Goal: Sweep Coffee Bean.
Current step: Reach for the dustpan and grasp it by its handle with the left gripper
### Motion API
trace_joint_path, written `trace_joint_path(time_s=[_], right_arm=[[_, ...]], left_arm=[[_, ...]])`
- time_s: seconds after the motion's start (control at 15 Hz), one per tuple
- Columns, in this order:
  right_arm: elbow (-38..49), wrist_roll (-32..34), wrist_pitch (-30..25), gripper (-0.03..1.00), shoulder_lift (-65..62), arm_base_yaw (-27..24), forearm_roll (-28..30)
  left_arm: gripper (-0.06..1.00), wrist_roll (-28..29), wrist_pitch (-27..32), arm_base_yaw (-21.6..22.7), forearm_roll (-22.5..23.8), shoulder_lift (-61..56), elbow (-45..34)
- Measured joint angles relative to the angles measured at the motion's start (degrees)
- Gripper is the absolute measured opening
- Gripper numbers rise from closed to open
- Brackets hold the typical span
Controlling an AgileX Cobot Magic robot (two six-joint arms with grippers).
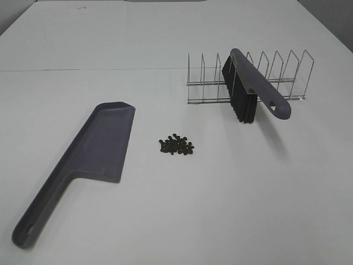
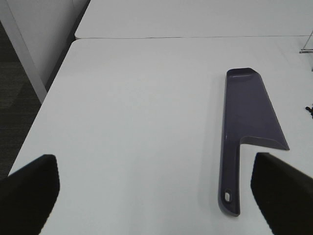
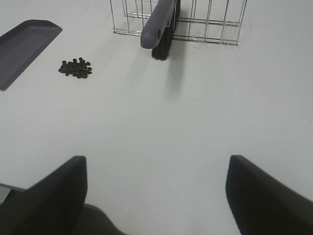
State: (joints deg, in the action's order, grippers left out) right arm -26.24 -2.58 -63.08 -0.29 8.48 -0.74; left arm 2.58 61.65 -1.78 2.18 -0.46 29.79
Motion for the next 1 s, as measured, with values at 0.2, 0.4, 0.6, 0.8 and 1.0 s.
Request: trace_joint_path(time_s=[0.2, 0.4, 0.6, 0.8, 1.0], right_arm=[[0.0, 0.0, 0.0, 0.7, 0.0, 0.0, 0.0], [0.0, 0.0, 0.0, 0.7, 0.0, 0.0, 0.0], [0.0, 0.0, 0.0, 0.7, 0.0, 0.0, 0.0], [0.0, 0.0, 0.0, 0.7, 0.0, 0.0, 0.0], [0.0, 0.0, 0.0, 0.7, 0.0, 0.0, 0.0]], left_arm=[[0.99, 0.0, 0.0, 0.0, 0.0, 0.0, 0.0], [0.99, -0.2, 0.0, 0.0, 0.0, 0.0, 0.0], [0.99, -0.2, 0.0, 0.0, -1.0, 0.0, 0.0], [0.99, -0.6, 0.0, 0.0, -4.0, 0.0, 0.0], [0.99, -1.3, 0.0, 0.0, -4.8, 0.0, 0.0]])
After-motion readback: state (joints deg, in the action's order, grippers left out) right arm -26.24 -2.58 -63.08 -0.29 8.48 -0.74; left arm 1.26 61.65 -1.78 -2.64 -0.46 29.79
